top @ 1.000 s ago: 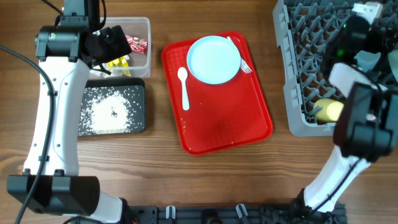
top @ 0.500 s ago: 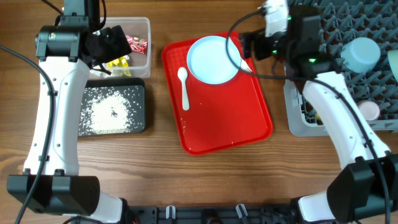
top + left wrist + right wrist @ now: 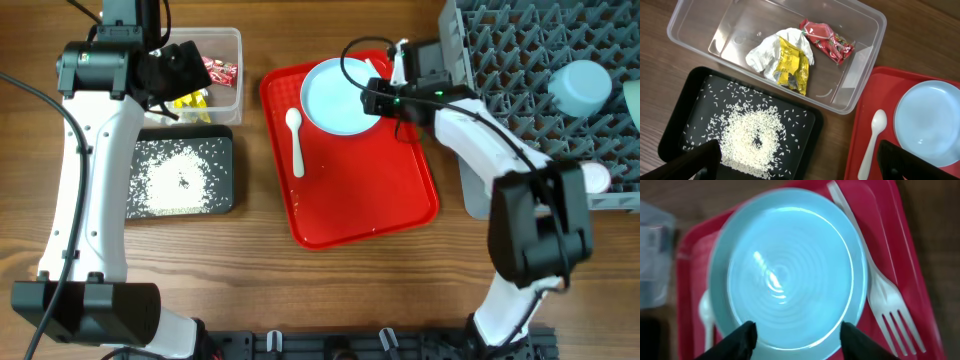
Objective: Sort waste into correct bins and load items into the dishwasher rack
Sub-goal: 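Reach the right gripper to the light-blue plate and grasp its rim, then carry the light-blue plate right and stand it in the rack, then grasp the white fork on the red tray with the right gripper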
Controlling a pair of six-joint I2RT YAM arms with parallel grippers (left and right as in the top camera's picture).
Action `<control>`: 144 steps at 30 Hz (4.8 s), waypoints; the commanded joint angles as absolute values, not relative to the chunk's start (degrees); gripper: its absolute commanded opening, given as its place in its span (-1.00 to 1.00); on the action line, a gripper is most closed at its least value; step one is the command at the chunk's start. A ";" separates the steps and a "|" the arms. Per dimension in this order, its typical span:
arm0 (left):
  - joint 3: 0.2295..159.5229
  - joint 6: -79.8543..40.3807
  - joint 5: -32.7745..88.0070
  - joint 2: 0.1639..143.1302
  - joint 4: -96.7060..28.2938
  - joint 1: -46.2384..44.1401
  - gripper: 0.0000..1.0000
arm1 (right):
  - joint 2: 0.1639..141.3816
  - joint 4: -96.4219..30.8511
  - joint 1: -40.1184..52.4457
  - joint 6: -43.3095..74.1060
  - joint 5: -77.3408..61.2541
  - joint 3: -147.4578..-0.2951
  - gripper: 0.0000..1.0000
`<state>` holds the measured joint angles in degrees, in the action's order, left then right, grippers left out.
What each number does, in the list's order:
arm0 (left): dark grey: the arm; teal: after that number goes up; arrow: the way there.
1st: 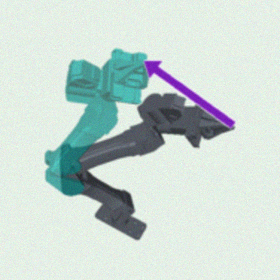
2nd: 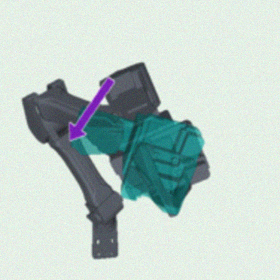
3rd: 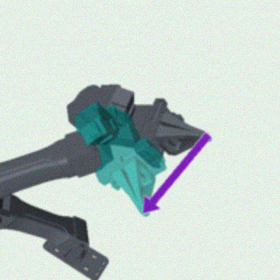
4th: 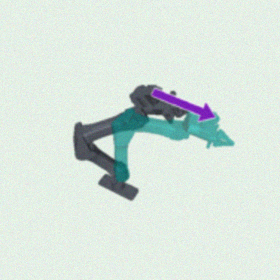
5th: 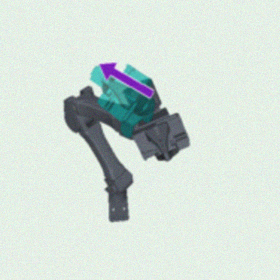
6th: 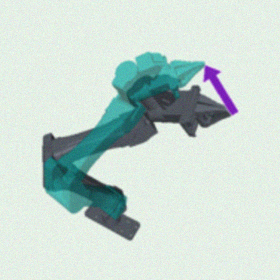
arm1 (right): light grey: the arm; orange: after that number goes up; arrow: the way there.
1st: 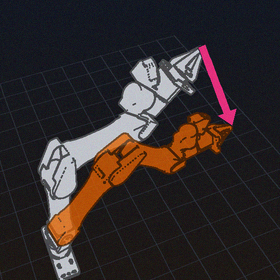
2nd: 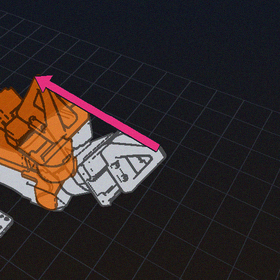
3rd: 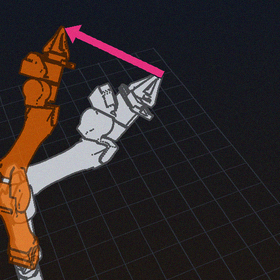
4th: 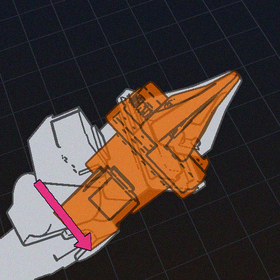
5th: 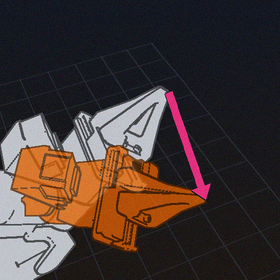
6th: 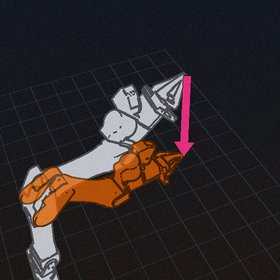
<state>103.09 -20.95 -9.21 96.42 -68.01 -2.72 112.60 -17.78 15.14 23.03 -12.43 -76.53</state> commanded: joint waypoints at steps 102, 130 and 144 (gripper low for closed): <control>103.09 -21.69 -9.93 96.75 -68.01 -2.76 1.00 | 91.53 0.03 -9.72 7.92 -2.42 -76.62 1.00; 103.09 -21.69 -9.93 96.75 -68.01 -2.76 1.00 | 120.60 -9.19 14.61 -1.85 -8.97 -76.60 0.65; 103.09 -21.69 -9.93 96.75 -68.01 -2.76 1.00 | 124.53 -5.17 14.61 -1.30 -4.51 -76.55 0.47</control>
<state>103.09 -20.95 -9.21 96.44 -68.01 -2.72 122.80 -5.21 14.81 -1.41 -5.96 -76.86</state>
